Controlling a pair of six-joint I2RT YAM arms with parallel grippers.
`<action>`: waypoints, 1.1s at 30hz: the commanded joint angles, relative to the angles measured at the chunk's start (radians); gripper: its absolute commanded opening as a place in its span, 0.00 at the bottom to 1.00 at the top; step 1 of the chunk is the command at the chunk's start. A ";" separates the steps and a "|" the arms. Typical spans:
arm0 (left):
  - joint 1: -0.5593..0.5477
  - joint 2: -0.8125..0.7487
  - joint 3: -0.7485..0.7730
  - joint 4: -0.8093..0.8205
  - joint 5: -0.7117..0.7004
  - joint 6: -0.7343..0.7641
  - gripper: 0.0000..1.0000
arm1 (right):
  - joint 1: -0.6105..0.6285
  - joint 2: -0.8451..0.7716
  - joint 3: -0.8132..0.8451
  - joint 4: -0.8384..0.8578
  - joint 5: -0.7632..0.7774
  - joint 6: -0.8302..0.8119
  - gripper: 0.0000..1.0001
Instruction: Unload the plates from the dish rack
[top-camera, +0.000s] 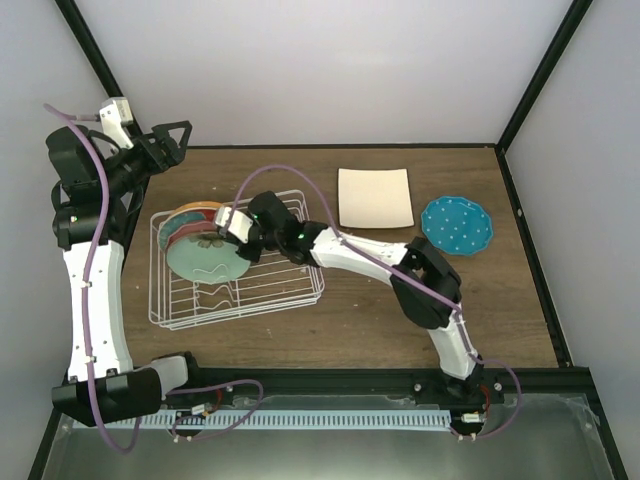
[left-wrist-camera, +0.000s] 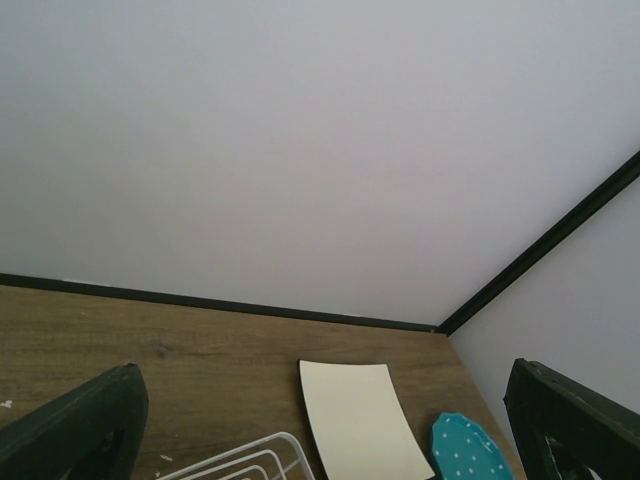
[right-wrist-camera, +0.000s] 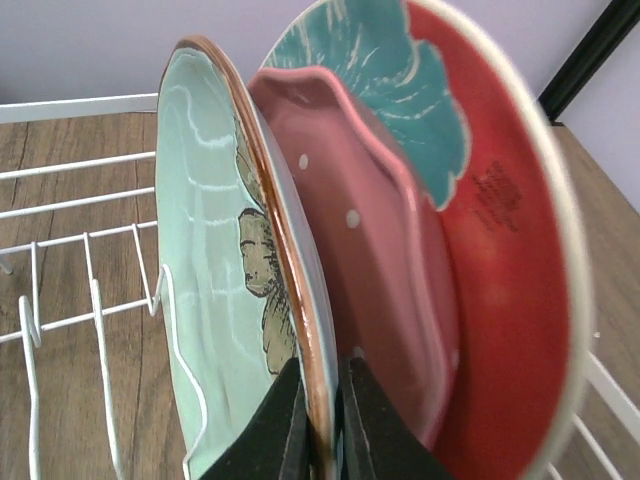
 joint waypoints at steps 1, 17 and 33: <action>0.007 0.000 0.021 0.015 0.020 -0.003 1.00 | -0.001 -0.178 -0.007 0.023 -0.037 0.012 0.01; 0.007 0.004 0.016 0.044 0.035 -0.037 1.00 | -0.176 -0.464 -0.166 -0.062 -0.125 0.089 0.01; 0.007 0.021 0.005 0.076 0.052 -0.046 1.00 | -0.685 -0.667 -0.105 -0.499 -0.122 0.475 0.01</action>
